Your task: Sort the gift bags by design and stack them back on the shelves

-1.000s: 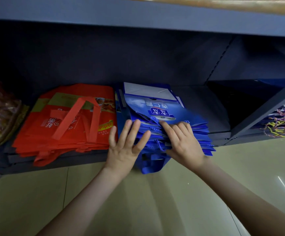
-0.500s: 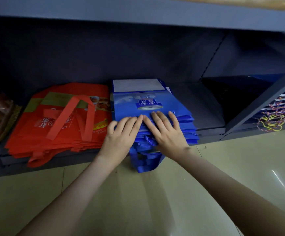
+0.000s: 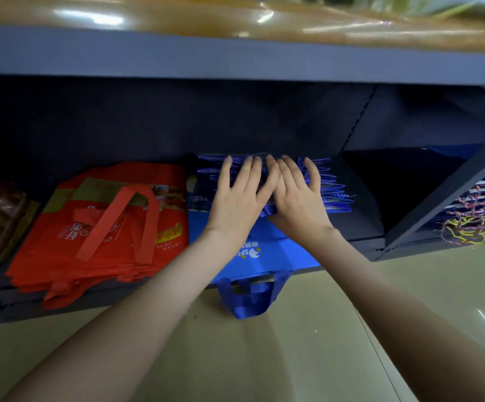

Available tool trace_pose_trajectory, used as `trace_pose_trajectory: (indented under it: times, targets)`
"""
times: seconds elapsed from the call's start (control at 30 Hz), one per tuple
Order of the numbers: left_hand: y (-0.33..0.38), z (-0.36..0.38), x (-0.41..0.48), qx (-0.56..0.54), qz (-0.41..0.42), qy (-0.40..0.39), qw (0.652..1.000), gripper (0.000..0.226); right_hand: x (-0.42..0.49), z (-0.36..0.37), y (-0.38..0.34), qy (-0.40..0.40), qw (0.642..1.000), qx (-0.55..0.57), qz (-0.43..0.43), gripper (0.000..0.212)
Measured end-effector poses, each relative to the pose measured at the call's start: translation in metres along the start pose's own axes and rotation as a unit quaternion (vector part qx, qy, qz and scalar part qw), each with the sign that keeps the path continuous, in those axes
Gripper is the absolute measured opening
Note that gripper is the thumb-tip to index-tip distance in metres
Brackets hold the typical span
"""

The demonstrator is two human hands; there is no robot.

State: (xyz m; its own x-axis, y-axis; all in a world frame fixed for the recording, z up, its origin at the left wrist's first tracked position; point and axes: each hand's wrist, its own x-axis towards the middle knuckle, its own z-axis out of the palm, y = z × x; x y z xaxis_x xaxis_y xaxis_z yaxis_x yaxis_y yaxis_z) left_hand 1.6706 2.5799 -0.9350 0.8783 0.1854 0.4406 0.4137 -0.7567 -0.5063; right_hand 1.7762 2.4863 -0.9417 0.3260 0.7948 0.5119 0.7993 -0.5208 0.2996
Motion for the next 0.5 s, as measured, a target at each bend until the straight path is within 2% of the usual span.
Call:
trace_pose_trajectory:
  times: [0.2, 0.3, 0.4, 0.43, 0.5]
  targets:
    - [0.012, 0.03, -0.018, -0.05, -0.006, 0.074, 0.996, 0.06, -0.032, 0.001, -0.006, -0.028, 0.999, 0.023, 0.029, 0.122]
    - [0.012, 0.031, -0.015, -0.07, -0.028, 0.095, 0.993, 0.046, -0.07, 0.004, -0.003, -0.004, 1.0, 0.02, -0.015, 0.123]
    - [0.004, 0.024, -0.004, -0.083, -0.046, 0.078, 0.992, 0.057, -0.113, 0.018, -0.014, -0.008, 0.99, 0.013, -0.137, 0.118]
    - [0.001, 0.022, 0.0, -0.086, -0.047, 0.063, 0.993, 0.066, -0.123, 0.025, -0.019, -0.034, 0.987, 0.003, -0.158, 0.12]
    - [-0.006, 0.02, 0.005, -0.087, -0.049, 0.053, 0.994, 0.079, -0.135, 0.039, -0.025, -0.093, 0.984, -0.016, -0.148, 0.125]
